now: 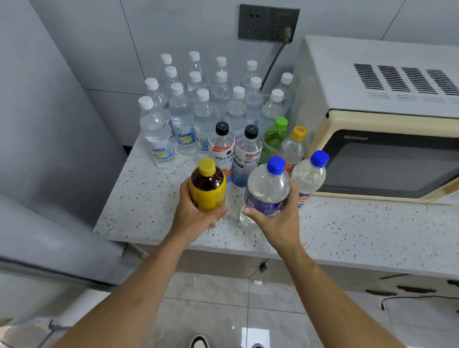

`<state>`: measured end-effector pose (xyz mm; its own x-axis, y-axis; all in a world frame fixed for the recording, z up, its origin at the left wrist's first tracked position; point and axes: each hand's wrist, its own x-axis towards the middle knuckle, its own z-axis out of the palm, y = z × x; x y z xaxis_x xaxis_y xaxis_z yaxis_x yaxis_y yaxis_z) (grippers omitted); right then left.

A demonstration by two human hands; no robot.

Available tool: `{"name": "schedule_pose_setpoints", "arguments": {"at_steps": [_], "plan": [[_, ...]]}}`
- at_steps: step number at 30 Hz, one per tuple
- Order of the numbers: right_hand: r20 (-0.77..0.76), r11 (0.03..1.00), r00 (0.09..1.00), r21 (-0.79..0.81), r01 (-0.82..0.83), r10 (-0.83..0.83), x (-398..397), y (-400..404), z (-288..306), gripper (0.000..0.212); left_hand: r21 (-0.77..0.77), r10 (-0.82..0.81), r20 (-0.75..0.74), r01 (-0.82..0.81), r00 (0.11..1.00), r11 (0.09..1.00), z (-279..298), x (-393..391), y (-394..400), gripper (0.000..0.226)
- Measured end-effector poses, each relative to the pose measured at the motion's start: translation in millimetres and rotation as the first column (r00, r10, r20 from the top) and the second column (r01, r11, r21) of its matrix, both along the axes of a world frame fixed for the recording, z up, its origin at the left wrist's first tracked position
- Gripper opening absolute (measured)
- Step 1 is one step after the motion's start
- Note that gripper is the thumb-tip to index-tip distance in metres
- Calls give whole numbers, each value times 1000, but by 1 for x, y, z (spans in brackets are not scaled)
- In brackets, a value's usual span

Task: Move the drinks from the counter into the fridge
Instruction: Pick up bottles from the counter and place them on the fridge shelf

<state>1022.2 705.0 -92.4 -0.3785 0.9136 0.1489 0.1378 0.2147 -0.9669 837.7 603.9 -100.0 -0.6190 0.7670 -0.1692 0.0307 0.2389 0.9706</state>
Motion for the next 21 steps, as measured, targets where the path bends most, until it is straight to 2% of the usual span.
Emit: {"name": "schedule_pose_setpoints", "arguments": {"at_steps": [5, 11, 15, 21], "plan": [[20, 997, 997, -30, 73, -72, -11, 4, -9, 101, -49, 17, 14, -16, 1000, 999, -15, -4, 8, 73], [-17, 996, 996, -26, 90, -90, -3, -9, -9, 91, -46, 107, -35, -109, 994, 993, -10, 7, -10, 74], [-27, 999, 1000, -38, -7, 6, 17, -28, -12, 87, -88, 191, -19, -192, 981, 977, -9, 26, -42, 67], [-31, 976, 979, -82, -204, 202, 54, -55, -13, 87, -50, 300, 56, -298, 952, 953, -7, 69, -103, 64]]}}
